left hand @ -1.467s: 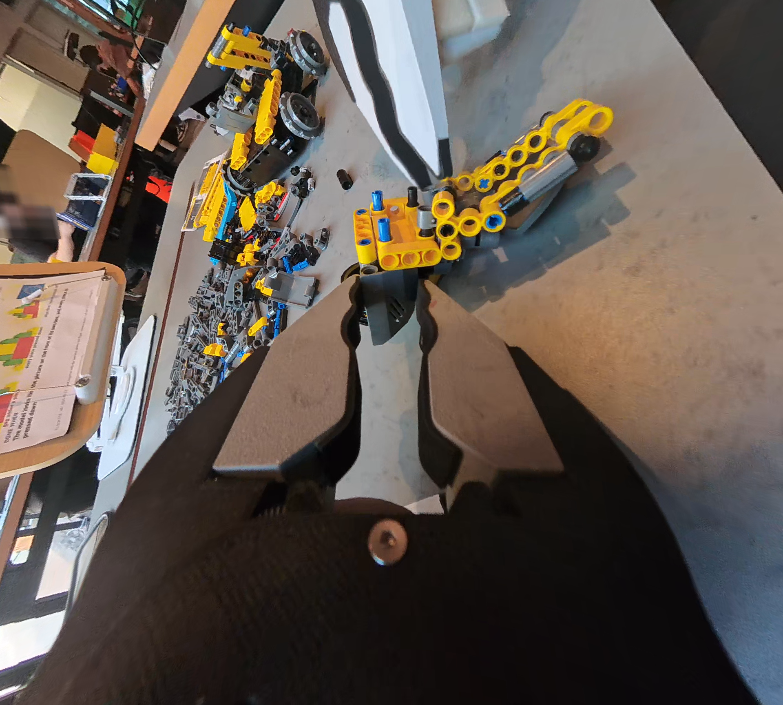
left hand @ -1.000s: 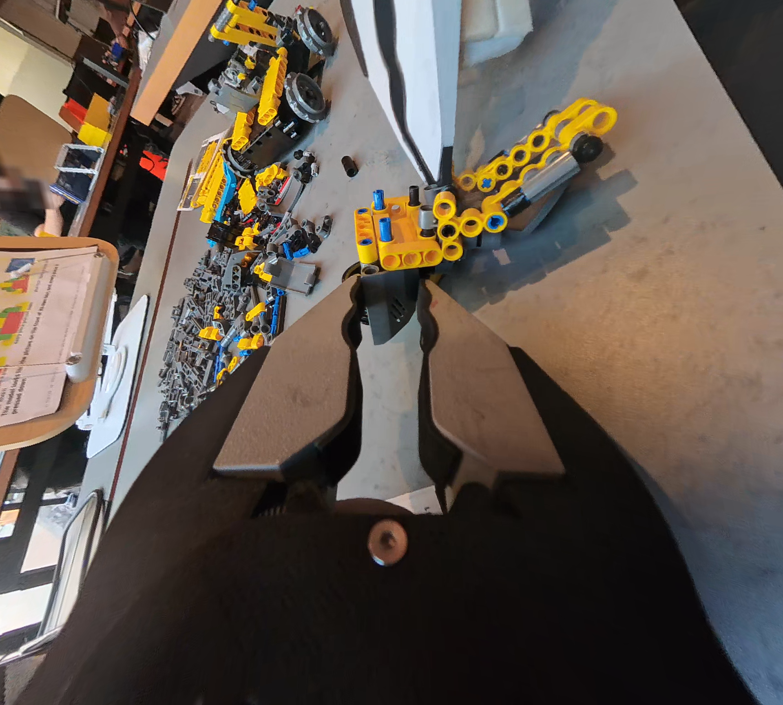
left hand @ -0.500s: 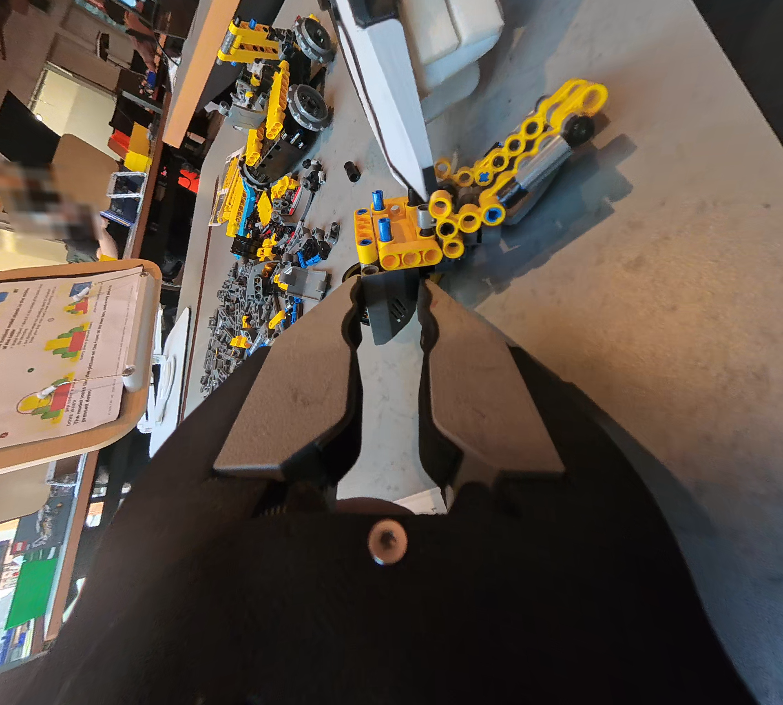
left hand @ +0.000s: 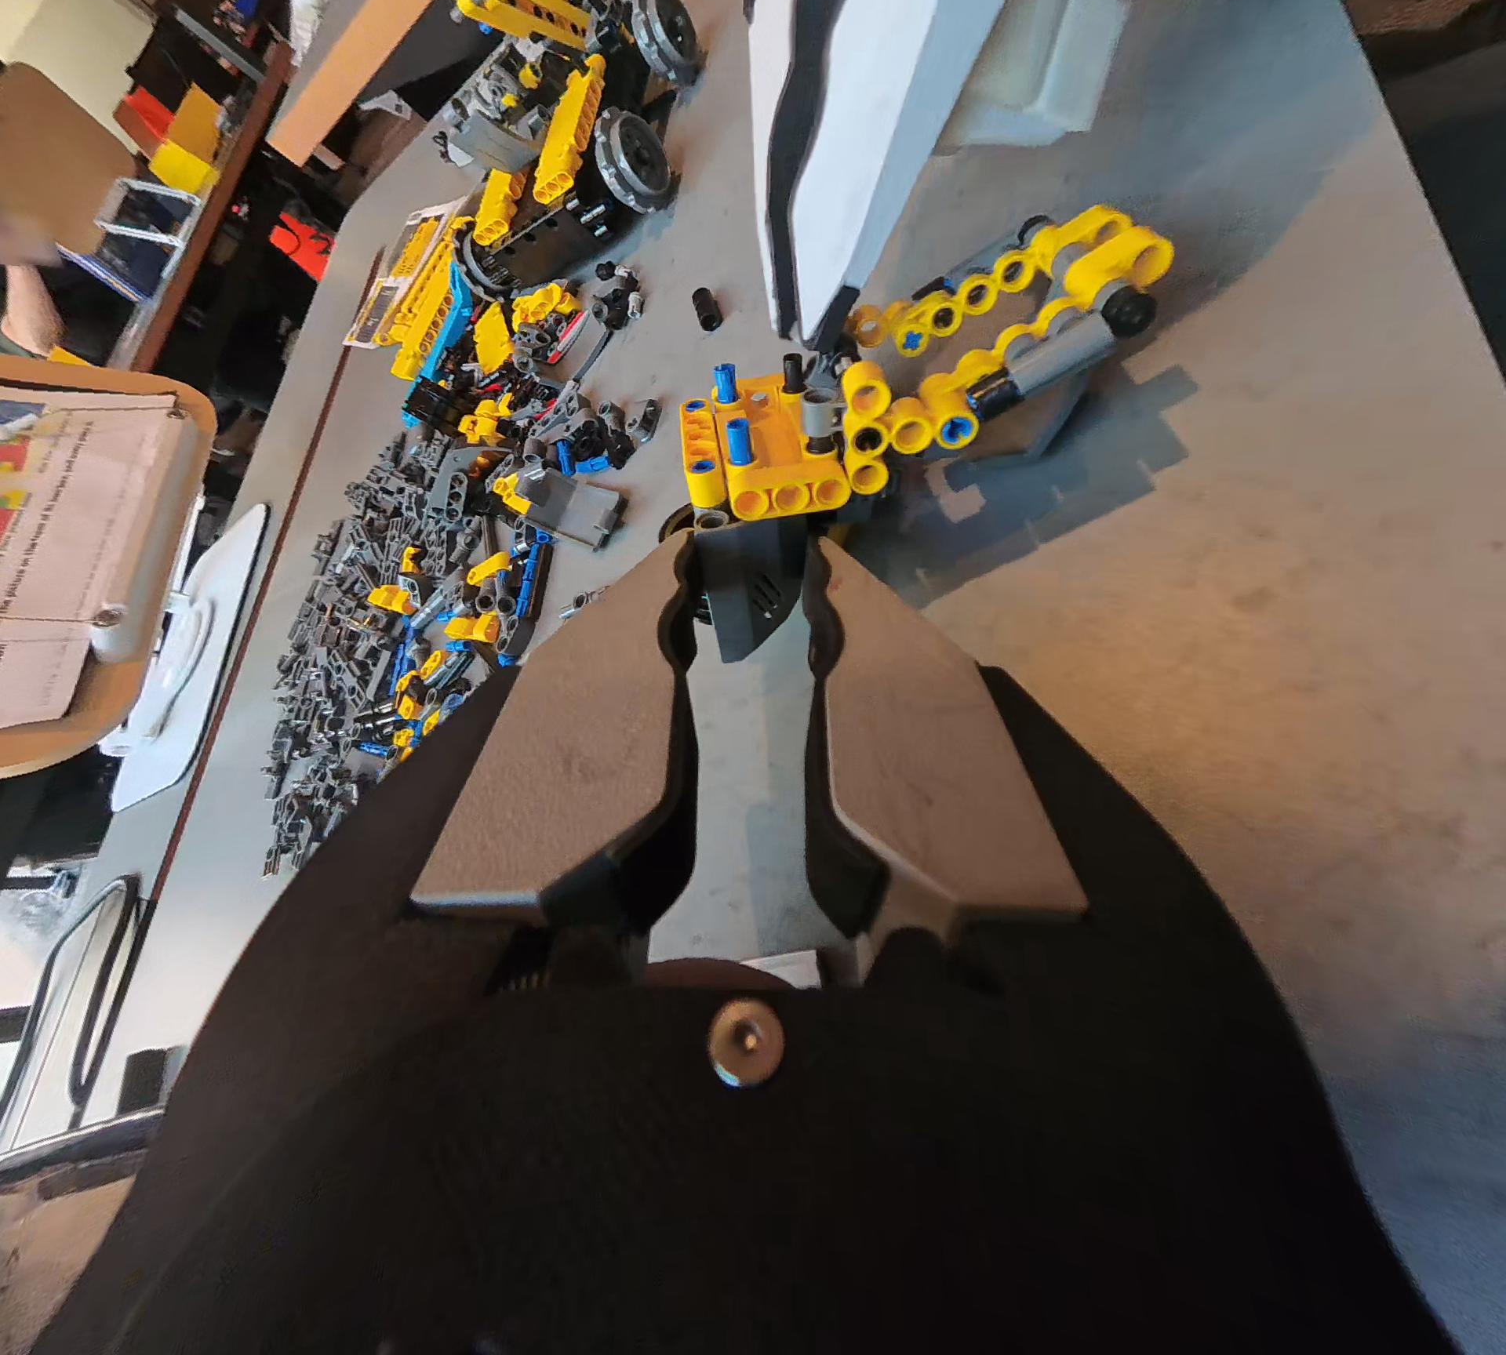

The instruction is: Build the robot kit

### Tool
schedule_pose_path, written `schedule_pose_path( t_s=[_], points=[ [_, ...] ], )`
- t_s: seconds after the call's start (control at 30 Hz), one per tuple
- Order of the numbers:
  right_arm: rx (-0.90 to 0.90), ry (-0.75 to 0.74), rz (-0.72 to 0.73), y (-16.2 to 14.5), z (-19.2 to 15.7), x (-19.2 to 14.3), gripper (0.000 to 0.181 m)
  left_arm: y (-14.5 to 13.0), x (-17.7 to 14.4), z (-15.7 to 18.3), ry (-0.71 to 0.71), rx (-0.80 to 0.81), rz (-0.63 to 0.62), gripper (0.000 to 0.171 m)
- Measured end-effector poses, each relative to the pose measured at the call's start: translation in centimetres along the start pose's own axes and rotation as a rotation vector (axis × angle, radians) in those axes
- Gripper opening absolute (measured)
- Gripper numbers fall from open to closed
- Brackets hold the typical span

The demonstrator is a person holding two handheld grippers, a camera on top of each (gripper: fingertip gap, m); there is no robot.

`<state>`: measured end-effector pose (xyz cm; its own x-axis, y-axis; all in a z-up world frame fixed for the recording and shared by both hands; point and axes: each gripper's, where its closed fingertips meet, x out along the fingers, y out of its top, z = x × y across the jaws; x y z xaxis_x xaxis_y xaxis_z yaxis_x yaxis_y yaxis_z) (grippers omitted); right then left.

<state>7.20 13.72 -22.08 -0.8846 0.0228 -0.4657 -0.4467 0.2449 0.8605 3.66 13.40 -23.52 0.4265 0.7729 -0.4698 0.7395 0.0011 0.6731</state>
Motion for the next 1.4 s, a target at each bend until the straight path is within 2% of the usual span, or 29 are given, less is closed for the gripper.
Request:
schedule_pose_path(
  t_s=[0.23,0.33,0.4,0.67,0.83,1.0,1.2,1.3,1.4],
  points=[
    [-0.239,-0.052,-0.030,0.3,0.5,0.4,0.002,-0.4,0.0,0.1,-0.004,0.052,0.001,0.022],
    [-0.333,0.013,-0.063,-0.2,-0.3,-0.2,0.013,-0.4,0.0,0.1,-0.008,0.047,0.001,0.022],
    [-0.417,-0.024,-0.113,-0.7,0.2,-0.5,0.027,-0.4,0.0,0.1,-0.011,0.048,0.003,0.021],
    [-0.881,-0.200,-0.206,-0.9,0.3,0.1,0.018,-0.4,-0.1,0.0,-0.055,-0.002,0.007,0.021],
    [-0.960,-0.199,-0.213,-0.7,0.3,0.4,0.018,-0.4,-0.2,0.0,-0.077,-0.039,0.015,0.021],
    [-0.996,-0.106,-0.246,-1.1,-0.3,0.5,0.015,-0.4,-0.3,0.4,-0.080,0.018,0.024,0.022],
    [-0.888,0.012,-0.277,-1.5,-0.3,0.7,0.015,-0.4,-0.4,0.4,-0.070,0.057,0.025,0.022],
    [-0.901,-0.063,-0.230,-0.7,0.3,0.8,0.024,-0.6,-0.3,0.0,-0.075,-0.006,0.017,0.022],
    [-1.061,-0.162,-0.193,-0.2,0.2,0.7,0.014,-0.6,-0.4,-0.4,-0.092,-0.085,0.011,0.022]
  ],
)
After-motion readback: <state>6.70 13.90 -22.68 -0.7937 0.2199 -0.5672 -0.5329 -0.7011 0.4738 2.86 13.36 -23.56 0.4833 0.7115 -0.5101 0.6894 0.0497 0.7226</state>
